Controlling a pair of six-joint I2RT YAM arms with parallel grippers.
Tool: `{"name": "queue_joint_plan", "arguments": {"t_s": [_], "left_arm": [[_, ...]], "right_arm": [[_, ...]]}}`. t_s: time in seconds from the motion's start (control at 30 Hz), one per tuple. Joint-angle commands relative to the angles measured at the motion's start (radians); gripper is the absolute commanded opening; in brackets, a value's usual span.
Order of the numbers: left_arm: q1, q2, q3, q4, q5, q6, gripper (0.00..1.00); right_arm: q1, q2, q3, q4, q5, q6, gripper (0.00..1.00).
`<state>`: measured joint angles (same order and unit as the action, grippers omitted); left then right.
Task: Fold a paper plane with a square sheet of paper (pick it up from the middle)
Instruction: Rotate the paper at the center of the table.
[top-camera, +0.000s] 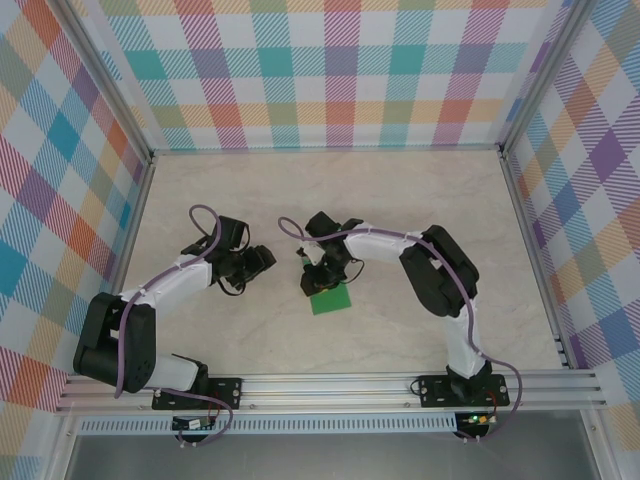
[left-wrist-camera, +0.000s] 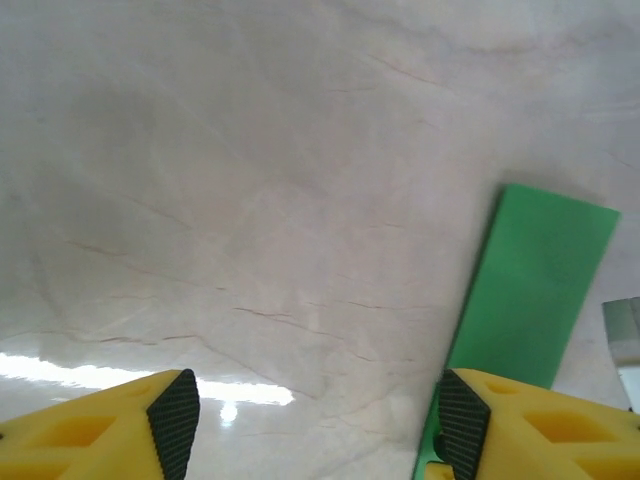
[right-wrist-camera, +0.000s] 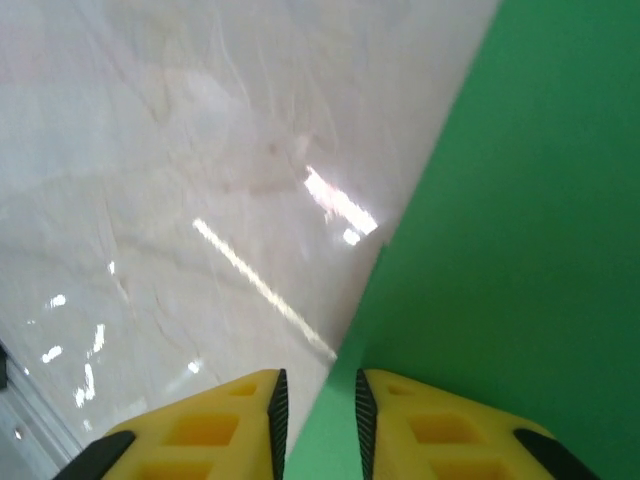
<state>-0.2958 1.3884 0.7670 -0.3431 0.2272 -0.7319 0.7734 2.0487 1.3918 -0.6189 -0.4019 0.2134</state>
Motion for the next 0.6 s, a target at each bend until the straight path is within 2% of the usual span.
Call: {"name": "queue_joint_plan", "arguments": {"t_s": [0.0, 0.07, 0.23, 0.4, 0.57], "left_arm": [[-0.002, 0.017, -0.012, 0.117, 0.122, 0.021, 0.61], [-0.027, 0.033, -0.004, 0.163, 0.171, 0.012, 0.56], [-0.133, 0.113, 0.034, 0.283, 0.239, -0.029, 0.45], [-0.224, 0.240, 0.102, 0.343, 0.245, -0.049, 0.31], [-0.256, 0.320, 0.146, 0.348, 0.230, -0.054, 0.24]], "right_arm": [[-0.027, -0.129, -0.038, 0.013, -0.033, -0.040, 0.32], [-0.051, -0.204, -0.095, 0.098, -0.050, 0.084, 0.43], [-0.136, -0.350, -0.256, 0.205, 0.010, 0.344, 0.53], [-0.192, -0.446, -0.389, 0.249, 0.051, 0.450, 0.67], [-0.213, -0.446, -0.451, 0.277, 0.017, 0.504, 0.70]]}}
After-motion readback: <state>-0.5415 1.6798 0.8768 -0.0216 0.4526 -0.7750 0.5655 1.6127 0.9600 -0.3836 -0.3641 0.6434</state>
